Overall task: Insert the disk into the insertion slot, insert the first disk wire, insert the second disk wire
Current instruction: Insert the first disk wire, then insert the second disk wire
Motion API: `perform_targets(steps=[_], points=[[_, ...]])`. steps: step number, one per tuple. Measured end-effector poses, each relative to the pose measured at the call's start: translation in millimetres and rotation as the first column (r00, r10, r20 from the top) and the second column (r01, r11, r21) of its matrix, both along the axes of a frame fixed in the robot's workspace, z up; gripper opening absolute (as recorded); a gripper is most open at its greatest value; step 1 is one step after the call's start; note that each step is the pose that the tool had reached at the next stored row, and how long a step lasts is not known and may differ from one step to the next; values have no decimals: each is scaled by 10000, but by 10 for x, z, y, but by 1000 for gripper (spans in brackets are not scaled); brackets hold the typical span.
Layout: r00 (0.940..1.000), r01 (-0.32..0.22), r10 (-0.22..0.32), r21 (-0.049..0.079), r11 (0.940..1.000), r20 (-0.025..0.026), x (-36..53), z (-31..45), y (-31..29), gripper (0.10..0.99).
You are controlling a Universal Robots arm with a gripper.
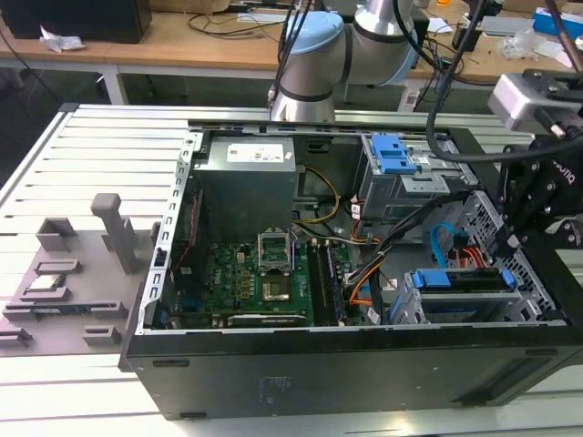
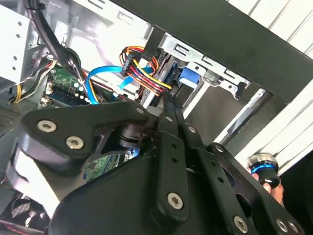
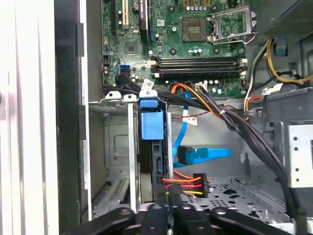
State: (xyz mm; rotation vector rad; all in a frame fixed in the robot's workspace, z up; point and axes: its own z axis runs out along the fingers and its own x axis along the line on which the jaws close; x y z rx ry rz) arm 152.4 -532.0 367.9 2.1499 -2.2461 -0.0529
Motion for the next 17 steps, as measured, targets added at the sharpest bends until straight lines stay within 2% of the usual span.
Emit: perform_targets(steps=[1, 2, 4, 14, 17], points=[[10000, 0, 0, -1, 10000, 0, 0, 60, 14, 106], [10000, 0, 0, 0, 10000, 0, 0, 104, 20, 106], [10000, 0, 0, 2, 10000, 0, 0, 137, 21, 106], [10000, -1, 1, -1, 10000, 0, 0, 140, 22, 106], [10000, 0, 0, -2, 10000, 0, -41, 139, 23, 106]])
